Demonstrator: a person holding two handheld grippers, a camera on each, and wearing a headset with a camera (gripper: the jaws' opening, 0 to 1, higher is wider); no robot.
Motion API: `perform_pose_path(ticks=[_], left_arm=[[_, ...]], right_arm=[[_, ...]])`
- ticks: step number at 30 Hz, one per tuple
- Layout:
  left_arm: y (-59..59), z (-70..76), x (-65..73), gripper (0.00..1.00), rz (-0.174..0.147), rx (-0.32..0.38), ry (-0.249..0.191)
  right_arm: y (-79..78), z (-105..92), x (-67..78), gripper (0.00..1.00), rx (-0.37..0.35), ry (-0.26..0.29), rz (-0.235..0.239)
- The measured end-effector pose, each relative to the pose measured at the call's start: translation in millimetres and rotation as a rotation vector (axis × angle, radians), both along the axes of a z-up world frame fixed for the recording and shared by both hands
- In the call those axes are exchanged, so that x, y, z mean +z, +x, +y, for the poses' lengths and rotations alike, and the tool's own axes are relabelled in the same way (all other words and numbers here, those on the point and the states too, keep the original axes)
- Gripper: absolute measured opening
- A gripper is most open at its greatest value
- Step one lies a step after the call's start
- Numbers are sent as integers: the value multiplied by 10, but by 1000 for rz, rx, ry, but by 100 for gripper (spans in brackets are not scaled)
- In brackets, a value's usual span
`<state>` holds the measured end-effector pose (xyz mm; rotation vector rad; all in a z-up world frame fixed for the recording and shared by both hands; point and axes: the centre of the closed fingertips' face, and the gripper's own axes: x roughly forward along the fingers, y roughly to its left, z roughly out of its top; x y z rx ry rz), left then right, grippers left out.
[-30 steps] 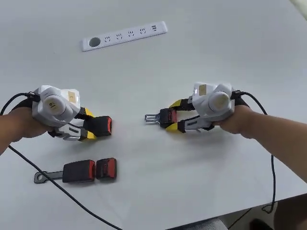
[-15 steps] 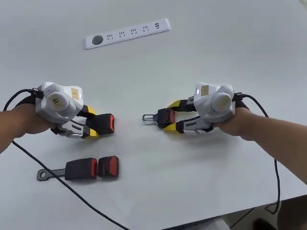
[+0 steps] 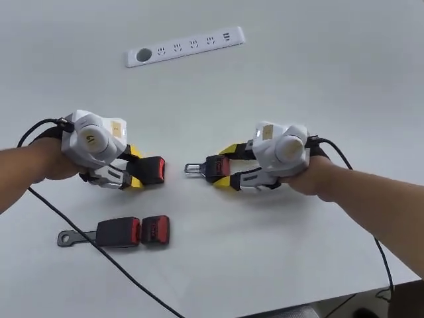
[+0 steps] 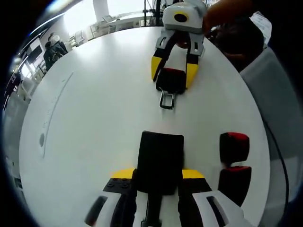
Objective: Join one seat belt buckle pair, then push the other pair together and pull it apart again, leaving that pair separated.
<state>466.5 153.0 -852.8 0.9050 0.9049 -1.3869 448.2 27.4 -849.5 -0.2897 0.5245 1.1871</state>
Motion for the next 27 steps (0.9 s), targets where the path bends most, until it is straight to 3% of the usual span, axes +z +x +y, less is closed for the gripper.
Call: perform_pose_path(ticks=[13,27], left_arm=[[-8,-14,2,34,-6,-36,24],[-16,-18,-2,34,-13,-53,37]], right_arm=[[76,346,-30,35,27,-18,6],[124,524,-45,35,51,-63,-4]])
